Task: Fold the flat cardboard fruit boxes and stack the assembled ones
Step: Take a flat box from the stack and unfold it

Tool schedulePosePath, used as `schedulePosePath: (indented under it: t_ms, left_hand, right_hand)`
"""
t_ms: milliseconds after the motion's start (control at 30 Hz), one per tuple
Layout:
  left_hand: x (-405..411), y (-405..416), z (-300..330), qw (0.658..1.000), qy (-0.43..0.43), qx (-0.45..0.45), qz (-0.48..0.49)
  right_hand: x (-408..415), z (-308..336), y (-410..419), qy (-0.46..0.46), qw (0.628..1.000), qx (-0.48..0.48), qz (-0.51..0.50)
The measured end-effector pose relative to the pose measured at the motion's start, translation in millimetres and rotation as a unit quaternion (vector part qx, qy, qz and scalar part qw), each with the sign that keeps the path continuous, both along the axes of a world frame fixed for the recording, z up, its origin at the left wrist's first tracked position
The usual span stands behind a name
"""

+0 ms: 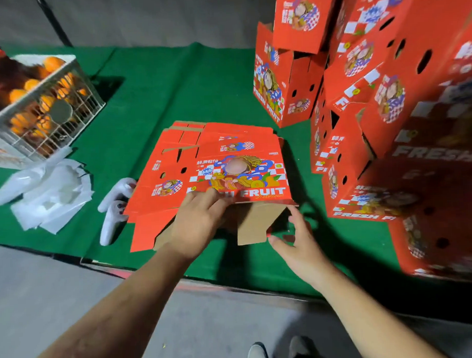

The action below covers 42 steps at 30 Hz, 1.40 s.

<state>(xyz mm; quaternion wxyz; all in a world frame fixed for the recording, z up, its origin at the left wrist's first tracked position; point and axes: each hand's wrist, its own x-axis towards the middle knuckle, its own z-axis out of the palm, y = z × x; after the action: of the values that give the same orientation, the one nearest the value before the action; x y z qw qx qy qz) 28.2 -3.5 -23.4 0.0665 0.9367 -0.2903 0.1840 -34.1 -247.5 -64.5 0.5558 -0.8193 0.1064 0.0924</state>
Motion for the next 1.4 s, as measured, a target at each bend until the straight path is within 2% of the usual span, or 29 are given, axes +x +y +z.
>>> schedulePosePath:
  t_ms: [100, 167, 233, 300, 400, 467, 600, 667, 733, 800, 833, 900, 967, 1033, 1133, 1200, 1233, 1300, 1367, 1400]
  left_hand:
    - [-8.6, -15.1, 33.6, 0.999, -0.038, -0.031, -0.021]
    - [-12.1, -24.3, 53.1, 0.997, -0.053, -0.055, -0.019]
    - [-9.8, -31.5, 73.1, 0.995, -0.061, -0.081, -0.011]
    - [-1.2, -31.2, 92.5, 0.995, -0.068, -0.07, -0.007]
    - [13.6, -19.0, 114.2, 0.995, -0.087, -0.052, 0.004]
    - [15.2, -16.3, 123.4, 0.996, -0.07, -0.046, 0.009]
    - [9.0, -25.6, 147.1, 0.997, -0.044, -0.054, -0.015]
    - [8.0, -34.6, 163.4, 0.997, -0.028, -0.066, -0.014]
    - [9.0, -46.6, 177.6, 0.994, 0.005, -0.103, 0.026]
    - [13.4, -58.5, 187.2, 0.987, 0.06, -0.13, 0.067]
    - [15.9, -62.9, 190.0, 0.983, 0.094, -0.135, 0.077]
    - [20.5, -68.6, 191.8, 0.967, 0.158, -0.181, 0.079]
    - [22.7, -72.2, 189.5, 0.93, 0.222, -0.281, 0.085]
    - [22.2, -77.0, 185.0, 0.859, 0.287, -0.41, 0.105]
    - [24.0, -82.4, 184.2, 0.702, 0.368, -0.598, 0.12]
    - [18.6, -90.0, 180.0, 0.63, 0.385, -0.667, 0.103]
    - [12.7, -96.5, 174.6, 0.61, 0.378, -0.689, 0.102]
    - [-5.0, -113.3, 156.4, 0.599, 0.328, -0.719, 0.125]
    - [-24.1, -129.7, 135.9, 0.593, 0.279, -0.74, 0.152]
    - [-32.7, -136.5, 126.0, 0.578, 0.27, -0.753, 0.161]
  right_hand:
    - [-1.0, 18.2, -7.6, -0.101, 0.994, -0.043, -0.01]
    - [-3.3, 31.9, -9.8, -0.135, 0.986, -0.097, -0.002]
    - [-5.7, 47.7, -11.9, -0.101, 0.983, -0.146, 0.044]
    - [-9.0, 62.9, -17.2, -0.07, 0.983, -0.161, 0.058]
    - [-18.4, 89.2, -29.4, -0.065, 0.964, -0.254, 0.043]
    - [-24.8, 104.5, -37.6, -0.055, 0.945, -0.317, 0.067]
    - [-19.2, 139.8, -63.2, -0.066, 0.929, -0.357, 0.068]
    - [-10.6, 163.5, -79.4, -0.077, 0.906, -0.414, 0.05]
    - [0.1, 182.5, -89.7, -0.13, 0.843, -0.523, 0.001]
    - [8.1, 193.9, -86.3, -0.197, 0.79, -0.579, -0.049]
    - [10.6, 197.3, -81.0, -0.226, 0.778, -0.583, -0.062]
    - [12.4, 198.0, -72.6, -0.252, 0.787, -0.559, -0.068]
    - [9.8, 197.1, -70.8, -0.247, 0.835, -0.486, -0.076]
    - [-0.6, 197.5, -71.9, -0.284, 0.864, -0.405, -0.094]
    - [-30.6, 203.0, -54.7, -0.381, 0.834, -0.39, -0.087]
    - [-50.5, 204.0, -35.9, -0.383, 0.813, -0.436, -0.038]
    - [-57.1, 202.3, -30.0, -0.372, 0.802, -0.466, -0.02]
    - [-61.9, 197.3, -26.9, -0.311, 0.793, -0.523, -0.002]
    - [-57.7, 195.2, -29.6, -0.194, 0.795, -0.573, 0.036]
    - [-54.3, 191.4, -32.7, -0.149, 0.798, -0.581, 0.057]
